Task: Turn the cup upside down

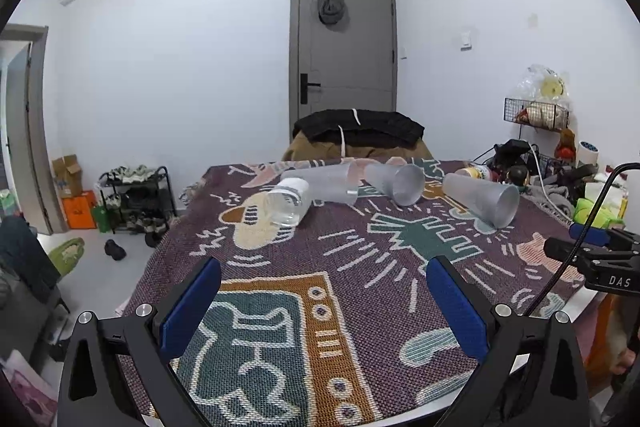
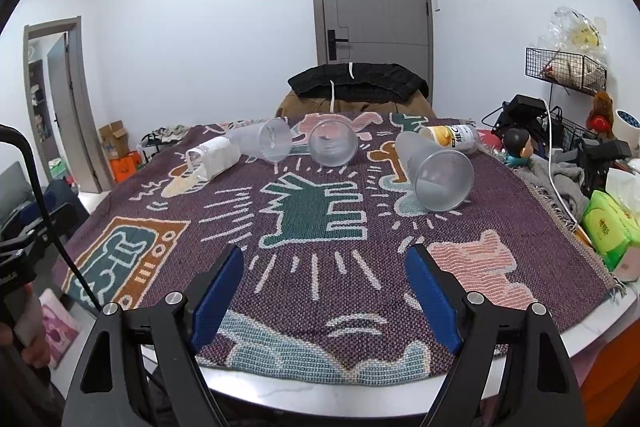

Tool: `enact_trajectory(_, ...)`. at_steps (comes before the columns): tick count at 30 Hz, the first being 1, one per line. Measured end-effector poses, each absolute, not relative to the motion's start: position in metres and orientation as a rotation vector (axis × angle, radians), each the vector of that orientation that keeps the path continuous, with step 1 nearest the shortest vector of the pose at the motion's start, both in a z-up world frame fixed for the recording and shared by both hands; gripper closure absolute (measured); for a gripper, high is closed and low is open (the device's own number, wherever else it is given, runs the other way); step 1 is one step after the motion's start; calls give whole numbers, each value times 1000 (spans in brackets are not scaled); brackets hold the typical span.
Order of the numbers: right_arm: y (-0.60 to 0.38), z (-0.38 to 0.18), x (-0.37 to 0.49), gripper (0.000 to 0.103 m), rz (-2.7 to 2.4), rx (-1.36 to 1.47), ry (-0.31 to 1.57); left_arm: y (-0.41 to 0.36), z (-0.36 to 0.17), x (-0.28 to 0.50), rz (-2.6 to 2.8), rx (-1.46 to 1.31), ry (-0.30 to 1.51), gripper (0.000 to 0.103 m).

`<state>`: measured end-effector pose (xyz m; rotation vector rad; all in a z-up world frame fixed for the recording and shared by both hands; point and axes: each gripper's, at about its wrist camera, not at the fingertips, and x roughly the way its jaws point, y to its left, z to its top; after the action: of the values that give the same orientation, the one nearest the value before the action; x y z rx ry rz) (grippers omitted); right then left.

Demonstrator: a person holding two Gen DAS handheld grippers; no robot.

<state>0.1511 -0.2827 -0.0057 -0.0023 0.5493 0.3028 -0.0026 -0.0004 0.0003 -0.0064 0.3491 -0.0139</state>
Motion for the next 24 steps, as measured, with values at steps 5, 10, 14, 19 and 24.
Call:
enact_trajectory(5, -283, -6, 152, 21, 300, -1, 549, -1, 0, -2, -12, 2, 350, 0)
enact_trajectory(10, -282, -7, 151, 21, 303, -4, 552, -1, 0, -2, -7, 12, 349, 0)
enact_trajectory(14, -282, -6, 151, 21, 303, -7, 550, -2, -1, -2, -11, 10, 350, 0)
enact_trajectory(19, -282, -6, 151, 21, 299, -7, 548, -4, -3, -3, -19, 18, 353, 0)
enact_trajectory(24, -283, -7, 152, 21, 298, -9, 553, -4, -3, -3, -18, 19, 354, 0)
